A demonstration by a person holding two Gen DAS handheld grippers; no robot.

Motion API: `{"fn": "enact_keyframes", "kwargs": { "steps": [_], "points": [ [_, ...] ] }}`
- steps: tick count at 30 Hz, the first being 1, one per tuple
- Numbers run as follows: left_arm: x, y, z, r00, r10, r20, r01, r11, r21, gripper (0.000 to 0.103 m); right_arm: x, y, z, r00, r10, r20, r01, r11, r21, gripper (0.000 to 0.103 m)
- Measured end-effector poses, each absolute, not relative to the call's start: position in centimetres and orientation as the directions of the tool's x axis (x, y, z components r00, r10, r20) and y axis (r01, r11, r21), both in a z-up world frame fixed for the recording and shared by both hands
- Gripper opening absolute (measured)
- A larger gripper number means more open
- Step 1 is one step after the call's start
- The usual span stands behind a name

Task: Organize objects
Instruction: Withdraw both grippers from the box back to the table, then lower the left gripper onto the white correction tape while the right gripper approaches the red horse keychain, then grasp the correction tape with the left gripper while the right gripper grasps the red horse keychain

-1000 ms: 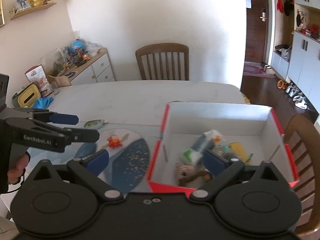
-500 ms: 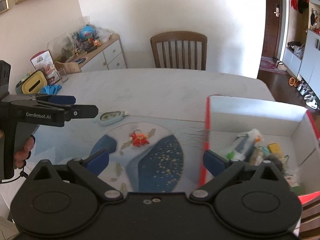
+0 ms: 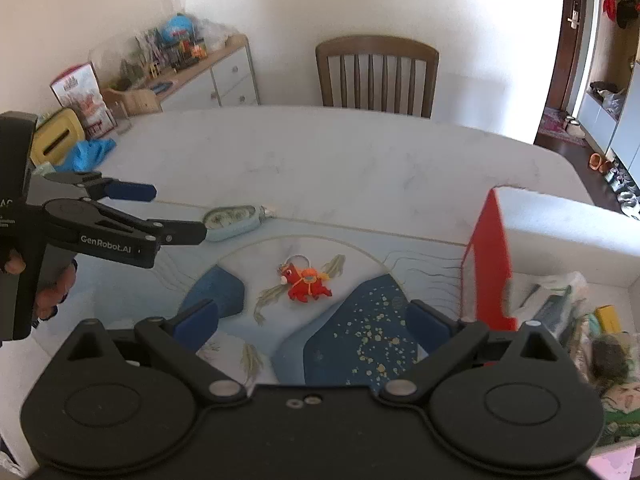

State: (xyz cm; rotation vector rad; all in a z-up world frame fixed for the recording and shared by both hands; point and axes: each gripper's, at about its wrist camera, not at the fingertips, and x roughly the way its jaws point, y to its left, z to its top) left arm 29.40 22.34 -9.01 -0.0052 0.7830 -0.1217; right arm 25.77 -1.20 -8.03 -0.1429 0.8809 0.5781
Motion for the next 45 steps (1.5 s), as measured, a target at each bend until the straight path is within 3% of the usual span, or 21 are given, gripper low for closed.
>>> {"fn": "enact_keyframes", "kwargs": {
  "steps": [16,31,37,42,45],
  "points": [
    [33.9,24.6,-14.0,0.692,-0.113,-0.713,0.133,0.991,-0.028,0.103,30.0,2.6,-13.4,0.457,0.374,-0.807,-0.522,0.847,0.097,0.092],
    [35.1,24.8,-16.6,0.686,-0.103,-0.72,0.143,0.99,-0.004,0.101,31.2,4.2,-16.0,0.422,0.368,-0.828,-0.556,0.827,0.084,0.071],
    [35.2,24.8,-17.1,0.681,-0.106,-0.725,0.153,0.988,-0.001,0.093,31.2,4.3,-16.2,0.423,0.371,-0.827,-0.564,0.822,0.081,0.061],
    [35.2,24.6,-16.9,0.691,-0.099,-0.716,0.157,0.987,0.014,0.065,31.1,4.5,-16.2,0.432,0.378,-0.819,-0.569,0.819,0.078,0.043],
    [35.0,24.4,-16.8,0.69,-0.1,-0.717,0.162,0.987,0.019,0.062,30.9,4.6,-16.2,0.438,0.375,-0.817,-0.568,0.82,0.071,0.04]
  ]
}}
